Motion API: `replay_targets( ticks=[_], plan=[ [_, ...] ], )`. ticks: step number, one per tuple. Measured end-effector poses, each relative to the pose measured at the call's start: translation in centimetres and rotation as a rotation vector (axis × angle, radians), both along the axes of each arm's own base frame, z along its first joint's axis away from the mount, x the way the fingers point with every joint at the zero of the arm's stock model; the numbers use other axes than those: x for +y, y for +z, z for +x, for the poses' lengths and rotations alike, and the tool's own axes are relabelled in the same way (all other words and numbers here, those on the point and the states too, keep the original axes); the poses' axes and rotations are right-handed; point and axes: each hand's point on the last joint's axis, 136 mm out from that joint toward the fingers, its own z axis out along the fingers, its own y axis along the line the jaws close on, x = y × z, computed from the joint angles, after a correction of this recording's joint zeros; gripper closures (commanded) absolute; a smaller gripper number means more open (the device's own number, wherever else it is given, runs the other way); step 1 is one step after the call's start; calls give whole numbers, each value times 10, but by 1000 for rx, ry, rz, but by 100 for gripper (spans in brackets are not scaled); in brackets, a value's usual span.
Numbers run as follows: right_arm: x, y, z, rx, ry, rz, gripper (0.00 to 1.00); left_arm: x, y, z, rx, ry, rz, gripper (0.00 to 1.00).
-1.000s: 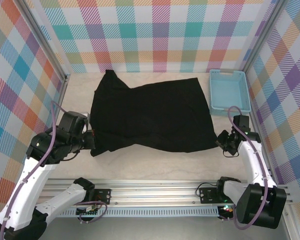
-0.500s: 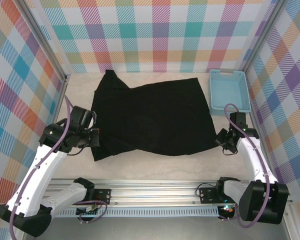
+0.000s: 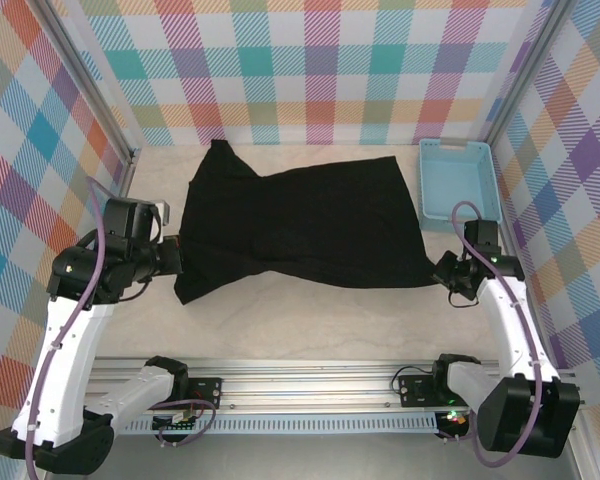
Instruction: Fold the inside-out t-shirt
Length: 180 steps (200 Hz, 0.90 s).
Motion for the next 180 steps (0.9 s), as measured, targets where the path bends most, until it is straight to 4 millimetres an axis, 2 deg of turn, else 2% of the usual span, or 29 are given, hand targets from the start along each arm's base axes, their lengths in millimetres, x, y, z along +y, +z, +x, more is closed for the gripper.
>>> replay_targets(
  ticks=[37, 68, 89, 133, 180],
  plan=[
    [19, 7, 1, -34, 83, 59, 99, 10, 3, 0, -20, 25, 39, 100],
    [36, 13, 3, -51, 155, 84, 100, 9, -23, -3, 33, 22, 46, 100],
    [33, 14, 5, -42, 162, 62, 100, 7, -37, -4, 72, 16, 44, 100],
    [24, 13, -3, -22, 146, 14, 100, 1, -46, -11, 92, 2, -2, 100],
    [23, 10, -3, -4, 142, 6, 99, -5, -67, -13, 146, -14, -22, 100]
  ],
)
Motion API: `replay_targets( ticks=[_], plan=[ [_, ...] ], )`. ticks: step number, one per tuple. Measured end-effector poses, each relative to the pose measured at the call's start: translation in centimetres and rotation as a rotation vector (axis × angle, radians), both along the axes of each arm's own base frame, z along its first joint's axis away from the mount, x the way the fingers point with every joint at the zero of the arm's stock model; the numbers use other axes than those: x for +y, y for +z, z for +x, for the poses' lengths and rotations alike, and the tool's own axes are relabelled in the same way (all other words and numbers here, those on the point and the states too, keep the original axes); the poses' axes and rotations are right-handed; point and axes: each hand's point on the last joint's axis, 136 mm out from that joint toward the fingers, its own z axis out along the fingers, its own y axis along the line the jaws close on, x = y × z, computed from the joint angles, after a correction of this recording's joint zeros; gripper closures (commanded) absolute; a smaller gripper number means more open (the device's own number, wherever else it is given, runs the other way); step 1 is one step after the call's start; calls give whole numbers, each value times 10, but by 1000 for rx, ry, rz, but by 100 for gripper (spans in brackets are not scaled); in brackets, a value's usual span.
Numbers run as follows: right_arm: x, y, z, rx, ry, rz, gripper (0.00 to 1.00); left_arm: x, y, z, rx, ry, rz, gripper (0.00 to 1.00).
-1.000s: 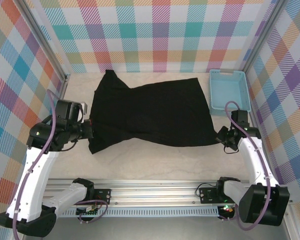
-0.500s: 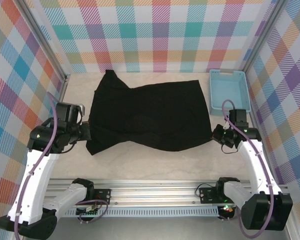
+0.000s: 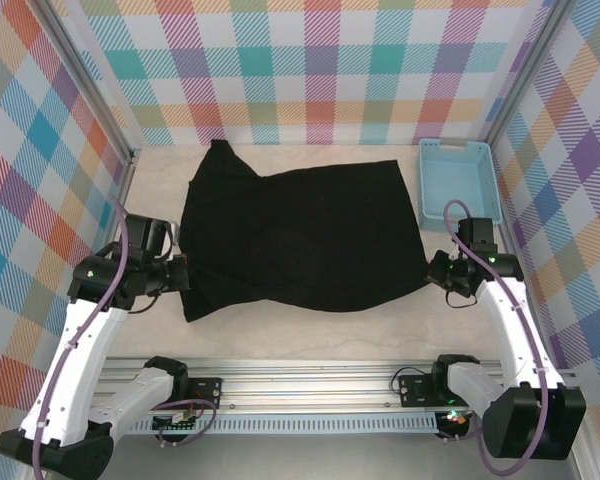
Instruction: Fold the inside-out t-shirt
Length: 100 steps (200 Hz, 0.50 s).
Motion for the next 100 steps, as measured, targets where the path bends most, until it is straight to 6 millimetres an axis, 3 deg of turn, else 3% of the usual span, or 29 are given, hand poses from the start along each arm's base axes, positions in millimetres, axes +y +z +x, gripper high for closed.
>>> replay_targets(
  ticks=[29, 100],
  plan=[
    [1, -4, 4, 9, 3, 7, 99, -2, -11, 6, 30, -1, 6, 100],
    [5, -15, 11, 54, 15, 19, 98, -7, -16, 16, 42, -4, -8, 100]
  ],
)
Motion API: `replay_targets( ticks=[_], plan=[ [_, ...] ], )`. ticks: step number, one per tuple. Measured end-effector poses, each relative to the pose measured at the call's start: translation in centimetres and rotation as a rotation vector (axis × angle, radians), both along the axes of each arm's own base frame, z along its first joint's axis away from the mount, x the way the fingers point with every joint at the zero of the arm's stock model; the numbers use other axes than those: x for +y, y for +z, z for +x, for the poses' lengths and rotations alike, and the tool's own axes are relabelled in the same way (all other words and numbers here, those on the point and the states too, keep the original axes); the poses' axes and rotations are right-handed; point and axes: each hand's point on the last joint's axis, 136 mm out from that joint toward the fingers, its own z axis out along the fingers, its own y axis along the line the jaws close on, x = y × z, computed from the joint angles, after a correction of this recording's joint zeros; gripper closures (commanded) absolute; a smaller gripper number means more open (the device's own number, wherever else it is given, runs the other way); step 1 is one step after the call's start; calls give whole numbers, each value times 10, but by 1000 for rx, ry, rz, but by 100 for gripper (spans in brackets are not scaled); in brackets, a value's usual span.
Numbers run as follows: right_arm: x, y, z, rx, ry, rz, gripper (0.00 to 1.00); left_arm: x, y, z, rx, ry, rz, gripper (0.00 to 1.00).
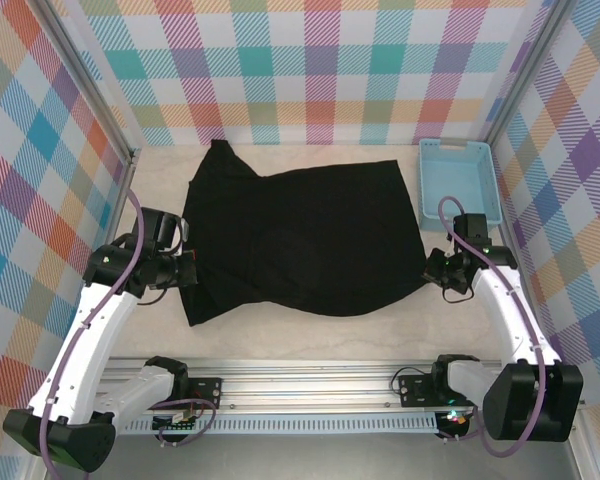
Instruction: Fold the inside-out t-shirt
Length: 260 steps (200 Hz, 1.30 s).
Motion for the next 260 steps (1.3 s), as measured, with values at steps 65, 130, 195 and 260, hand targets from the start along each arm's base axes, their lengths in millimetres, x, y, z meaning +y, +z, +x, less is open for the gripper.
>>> replay_targets(
  ticks=[65, 130, 195, 260],
  plan=[
    [-6, 4, 52, -11, 30, -49, 96, 14, -13, 43, 37, 68, 36, 100],
    [-13, 0, 105, -33, 25, -112, 95, 22, -17, 100, 17, 119, 44, 100],
    [-1, -15, 153, -27, 68, -158, 94, 31, -31, 141, 48, 156, 43, 100],
    [3, -34, 182, -7, 96, -202, 93, 37, -55, 164, 118, 199, 34, 100]
  ],
)
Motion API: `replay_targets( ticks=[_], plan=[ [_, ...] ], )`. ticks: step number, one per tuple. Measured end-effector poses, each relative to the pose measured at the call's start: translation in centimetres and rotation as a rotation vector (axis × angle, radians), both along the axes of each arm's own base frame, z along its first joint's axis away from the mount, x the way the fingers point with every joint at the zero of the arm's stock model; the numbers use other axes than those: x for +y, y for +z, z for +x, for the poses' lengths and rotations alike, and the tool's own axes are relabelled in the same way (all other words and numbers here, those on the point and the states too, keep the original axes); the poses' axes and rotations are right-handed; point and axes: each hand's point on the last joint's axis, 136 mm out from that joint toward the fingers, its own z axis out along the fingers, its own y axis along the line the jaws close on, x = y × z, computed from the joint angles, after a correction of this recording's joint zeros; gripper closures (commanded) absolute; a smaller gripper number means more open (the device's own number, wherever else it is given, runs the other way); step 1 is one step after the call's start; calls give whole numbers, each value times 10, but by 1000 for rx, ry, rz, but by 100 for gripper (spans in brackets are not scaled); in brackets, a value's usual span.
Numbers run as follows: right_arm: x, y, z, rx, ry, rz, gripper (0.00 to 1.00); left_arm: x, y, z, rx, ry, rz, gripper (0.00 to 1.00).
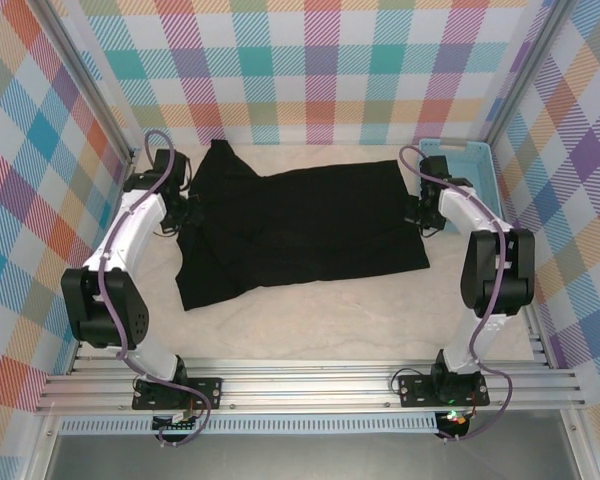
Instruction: Fold the inside-out t-shirt
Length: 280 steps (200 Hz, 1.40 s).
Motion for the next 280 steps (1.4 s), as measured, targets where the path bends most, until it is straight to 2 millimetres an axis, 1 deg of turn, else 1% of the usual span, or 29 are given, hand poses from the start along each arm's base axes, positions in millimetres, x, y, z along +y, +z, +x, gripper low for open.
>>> replay_targets(
  ticks=[32, 57, 75, 115, 183, 209, 245, 280],
  plan=[
    [5, -2, 11, -6, 19, -21, 93, -1, -11, 14, 24, 16, -5, 100],
    [11, -3, 17, -9, 43, -46, 92, -1, -21, 21, 38, 20, -3, 100],
    [14, -2, 20, -14, 49, -63, 92, 0, -28, 23, 55, 23, -1, 100],
    [11, -4, 22, -13, 57, -113, 93, 4, -38, 24, 79, 32, 24, 100],
    [-10, -4, 16, 15, 51, -246, 95, 15, -39, 24, 81, 49, 88, 100],
    [-14, -4, 15, 23, 57, -278, 95, 18, -37, 23, 78, 54, 101, 100],
    [-14, -4, 15, 27, 65, -296, 95, 20, -30, 23, 62, 61, 107, 100],
    [-10, -9, 23, 31, 77, -313, 95, 24, -30, 23, 62, 70, 107, 100]
  ],
)
